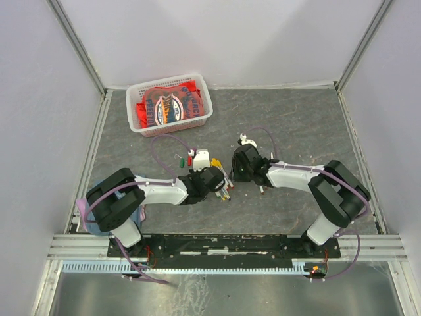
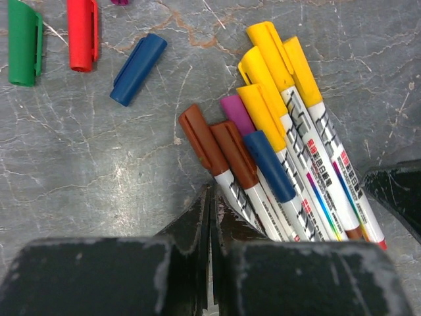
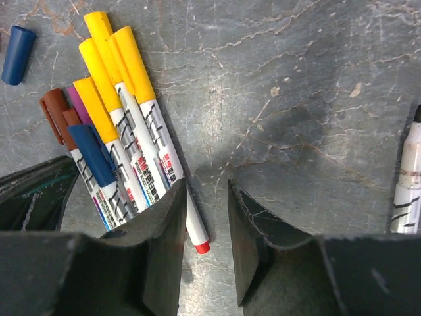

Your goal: Open the pen caps

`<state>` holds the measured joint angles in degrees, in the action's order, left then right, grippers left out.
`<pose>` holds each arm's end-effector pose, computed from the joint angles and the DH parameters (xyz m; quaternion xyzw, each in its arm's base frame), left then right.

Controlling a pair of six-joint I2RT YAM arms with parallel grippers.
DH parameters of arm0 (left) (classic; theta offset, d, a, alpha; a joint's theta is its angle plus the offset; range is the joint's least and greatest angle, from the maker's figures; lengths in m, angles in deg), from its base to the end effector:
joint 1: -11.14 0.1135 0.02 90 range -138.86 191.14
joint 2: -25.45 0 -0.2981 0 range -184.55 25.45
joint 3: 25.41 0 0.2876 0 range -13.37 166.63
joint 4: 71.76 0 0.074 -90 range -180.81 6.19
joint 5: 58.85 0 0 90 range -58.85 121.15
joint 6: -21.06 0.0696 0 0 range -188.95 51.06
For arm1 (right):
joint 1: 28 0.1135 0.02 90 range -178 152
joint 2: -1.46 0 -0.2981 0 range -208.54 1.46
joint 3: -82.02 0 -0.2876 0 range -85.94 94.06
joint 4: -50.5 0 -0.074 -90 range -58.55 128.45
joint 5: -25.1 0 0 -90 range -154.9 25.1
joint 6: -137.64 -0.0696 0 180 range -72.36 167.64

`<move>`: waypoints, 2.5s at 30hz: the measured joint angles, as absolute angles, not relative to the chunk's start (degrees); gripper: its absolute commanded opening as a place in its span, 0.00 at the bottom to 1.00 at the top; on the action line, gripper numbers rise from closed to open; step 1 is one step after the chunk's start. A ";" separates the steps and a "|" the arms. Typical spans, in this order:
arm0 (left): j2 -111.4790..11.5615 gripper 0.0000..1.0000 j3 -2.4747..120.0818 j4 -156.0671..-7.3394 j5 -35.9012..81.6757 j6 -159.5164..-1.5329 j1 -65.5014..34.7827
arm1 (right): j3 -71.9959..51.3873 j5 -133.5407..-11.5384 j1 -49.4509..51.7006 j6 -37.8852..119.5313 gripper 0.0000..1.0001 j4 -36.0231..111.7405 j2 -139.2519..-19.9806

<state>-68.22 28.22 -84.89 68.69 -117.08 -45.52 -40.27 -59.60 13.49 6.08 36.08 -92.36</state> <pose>0.2205 -0.2580 0.1226 -0.0346 0.9034 -0.0507 0.4244 0.2764 0.2359 0.1308 0.0162 0.9402 0.1910 0.2814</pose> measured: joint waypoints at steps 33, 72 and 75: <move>-68.55 0.03 28.30 -84.50 69.08 -115.77 -43.34 | -44.95 -56.80 18.63 1.31 0.39 38.92 -89.14; -64.42 0.06 25.77 -88.17 68.78 -111.77 -42.60 | -45.05 -52.36 20.05 4.39 0.39 29.74 -85.21; -63.06 0.06 24.92 -88.93 68.51 -111.77 -42.60 | -44.25 -52.34 20.75 4.50 0.39 29.77 -85.71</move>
<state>-63.06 24.92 -88.93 68.51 -111.77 -42.60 -44.25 -52.34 20.75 4.50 29.77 -85.71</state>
